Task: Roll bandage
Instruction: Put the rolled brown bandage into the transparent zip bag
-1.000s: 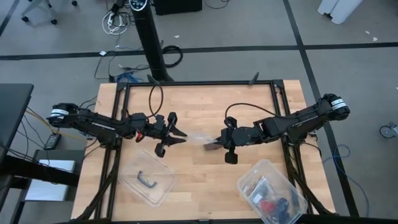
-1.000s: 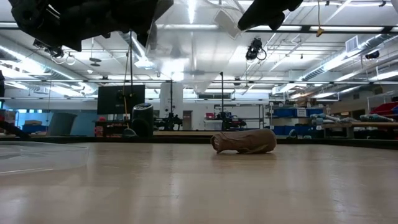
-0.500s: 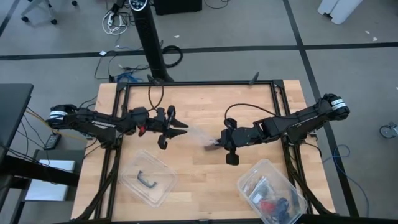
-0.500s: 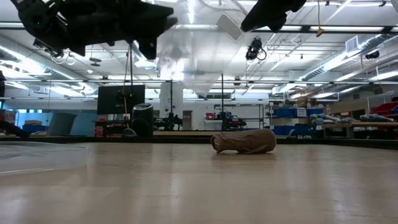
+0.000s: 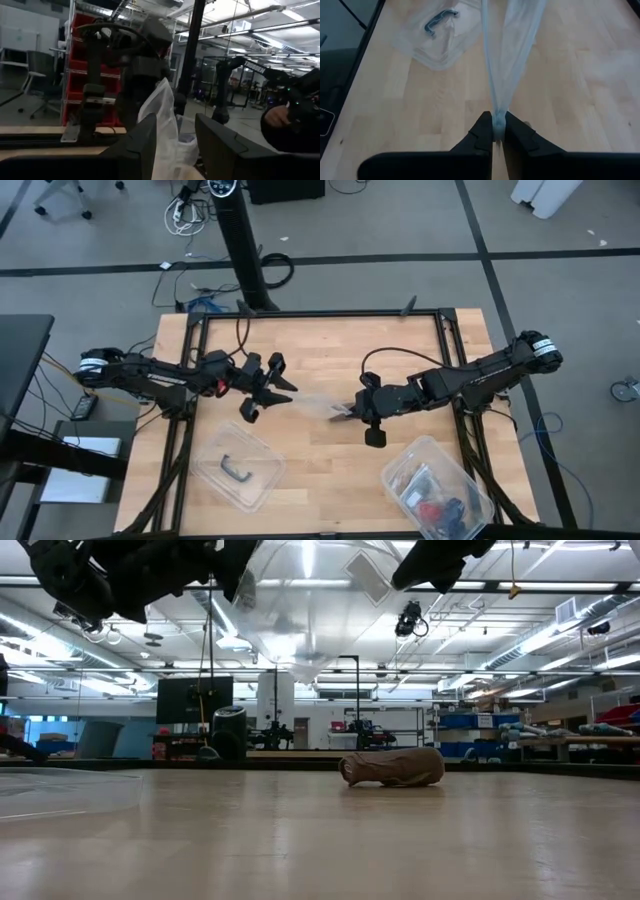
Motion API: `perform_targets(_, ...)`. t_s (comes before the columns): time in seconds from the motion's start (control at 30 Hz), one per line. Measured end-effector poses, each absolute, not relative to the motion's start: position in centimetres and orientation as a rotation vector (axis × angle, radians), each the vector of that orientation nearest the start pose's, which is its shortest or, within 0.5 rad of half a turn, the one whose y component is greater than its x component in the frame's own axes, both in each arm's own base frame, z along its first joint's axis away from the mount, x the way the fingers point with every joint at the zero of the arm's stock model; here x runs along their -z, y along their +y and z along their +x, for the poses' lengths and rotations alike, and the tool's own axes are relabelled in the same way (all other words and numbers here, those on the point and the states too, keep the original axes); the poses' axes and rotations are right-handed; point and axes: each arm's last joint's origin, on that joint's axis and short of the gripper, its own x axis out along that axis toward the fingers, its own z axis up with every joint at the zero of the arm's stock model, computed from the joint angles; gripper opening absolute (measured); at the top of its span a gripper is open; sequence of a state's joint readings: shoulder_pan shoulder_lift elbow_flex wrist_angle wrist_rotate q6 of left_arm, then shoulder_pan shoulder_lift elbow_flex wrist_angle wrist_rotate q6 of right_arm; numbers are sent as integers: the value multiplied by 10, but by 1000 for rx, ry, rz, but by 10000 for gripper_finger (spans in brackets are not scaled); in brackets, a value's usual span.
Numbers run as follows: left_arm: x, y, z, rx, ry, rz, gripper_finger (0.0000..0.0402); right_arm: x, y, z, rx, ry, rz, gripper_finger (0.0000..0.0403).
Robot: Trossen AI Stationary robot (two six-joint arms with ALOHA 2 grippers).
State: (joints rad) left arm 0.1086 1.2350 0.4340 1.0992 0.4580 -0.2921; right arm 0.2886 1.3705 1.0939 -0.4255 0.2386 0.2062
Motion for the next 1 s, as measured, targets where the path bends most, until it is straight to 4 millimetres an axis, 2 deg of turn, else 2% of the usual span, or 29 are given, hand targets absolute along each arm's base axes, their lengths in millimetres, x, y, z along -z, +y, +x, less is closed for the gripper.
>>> perform_targets(0.17,-252,15,245,368,-174,-180,139,-291,77,282,22,681,15,20)
perform_targets(0.3,-260,16,259,345,-29,-139,139,-290,76,283,24,687,15,20)
perform_targets(0.47,-280,16,271,333,116,-93,139,-288,75,282,30,709,10,20)
perform_targets(0.7,-307,11,275,446,188,-80,139,-287,72,281,38,730,2,20)
perform_targets(1.0,-312,9,274,457,262,-94,139,-287,71,281,27,733,-5,20)
